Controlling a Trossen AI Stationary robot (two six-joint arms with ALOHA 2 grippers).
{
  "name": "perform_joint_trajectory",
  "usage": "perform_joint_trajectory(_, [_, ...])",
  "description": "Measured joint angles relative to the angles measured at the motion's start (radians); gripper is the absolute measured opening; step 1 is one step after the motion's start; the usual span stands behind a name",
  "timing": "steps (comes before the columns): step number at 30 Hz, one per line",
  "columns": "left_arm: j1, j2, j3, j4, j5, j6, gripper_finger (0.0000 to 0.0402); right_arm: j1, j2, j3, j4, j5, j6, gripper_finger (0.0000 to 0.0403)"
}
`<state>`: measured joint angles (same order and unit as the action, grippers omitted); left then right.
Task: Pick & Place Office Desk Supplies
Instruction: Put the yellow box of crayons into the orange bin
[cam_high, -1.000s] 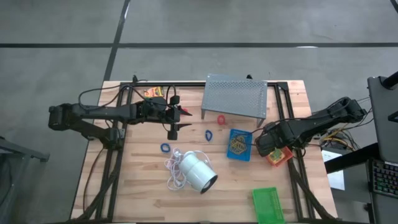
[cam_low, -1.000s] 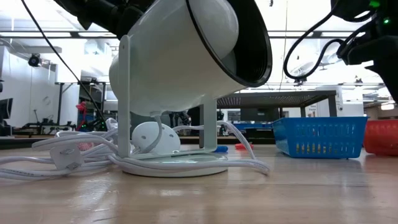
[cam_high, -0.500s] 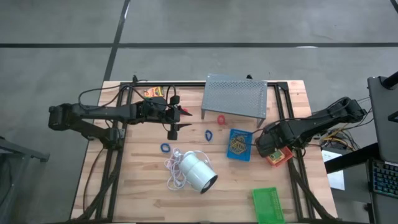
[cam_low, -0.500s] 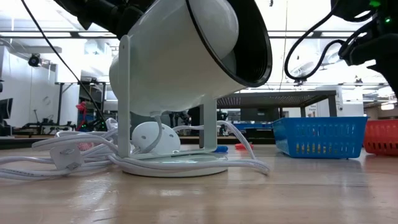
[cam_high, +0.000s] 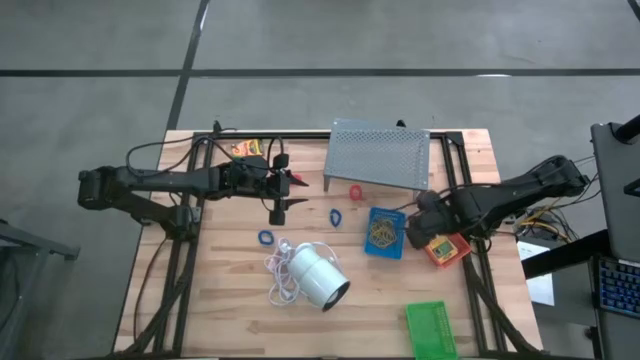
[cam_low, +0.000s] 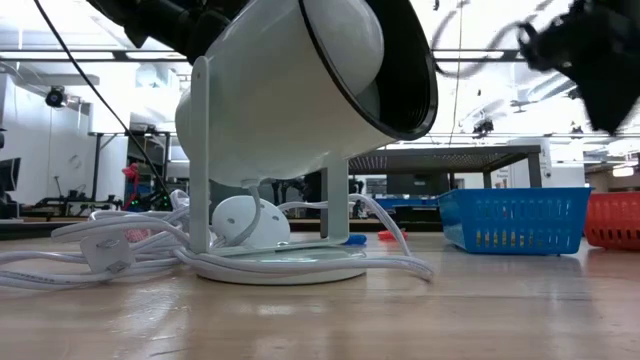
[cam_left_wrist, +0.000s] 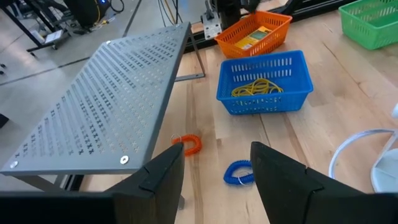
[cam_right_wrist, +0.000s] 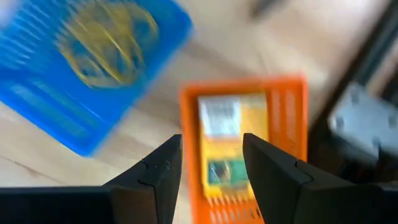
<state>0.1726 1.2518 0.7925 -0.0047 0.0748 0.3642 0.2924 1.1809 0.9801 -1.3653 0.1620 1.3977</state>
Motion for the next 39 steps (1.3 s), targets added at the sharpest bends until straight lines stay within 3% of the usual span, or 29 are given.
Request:
perform_joint_trajectory(9, [0.000,0.000,0.000,-0.076,-0.002,-0.006,0.0186,0.000,0.000,0.168,0.231,0.365,-0.355,0.0147])
perform_joint_trajectory(16, [0.000,0.000,0.000,-0.104,-0.024,-0.030,0.0186,0.000,0.000,0.202,0.539,0.449,-0.697,0.0144])
perform_joint_trajectory(19, [-0.001,0.000,0.000,-0.139,-0.115,-0.100,0.0186,0.000,0.000,0.175,0.666,0.472,-0.811,0.0143])
perform_joint_trajectory(26, [0.000,0.000,0.000,-0.351,-0.498,-0.253,0.0186,-0.005,0.000,0.108,0.750,0.555,-0.955,0.0137])
perform_joint_trajectory(30, [0.019,0.000,0.000,-0.518,-0.589,-0.328,0.0186,-0.005,0.000,0.073,0.751,0.635,-0.964,0.0139])
perform_joint_trajectory(35, [0.093,0.000,0.000,-0.577,-0.584,-0.448,0.0186,-0.005,0.000,0.054,0.754,0.727,-0.961,0.0141])
perform_joint_trajectory(39, [0.216,0.000,0.000,-0.575,-0.330,-0.423,0.0186,-0.005,0.000,0.051,0.755,0.758,-0.961,0.0135])
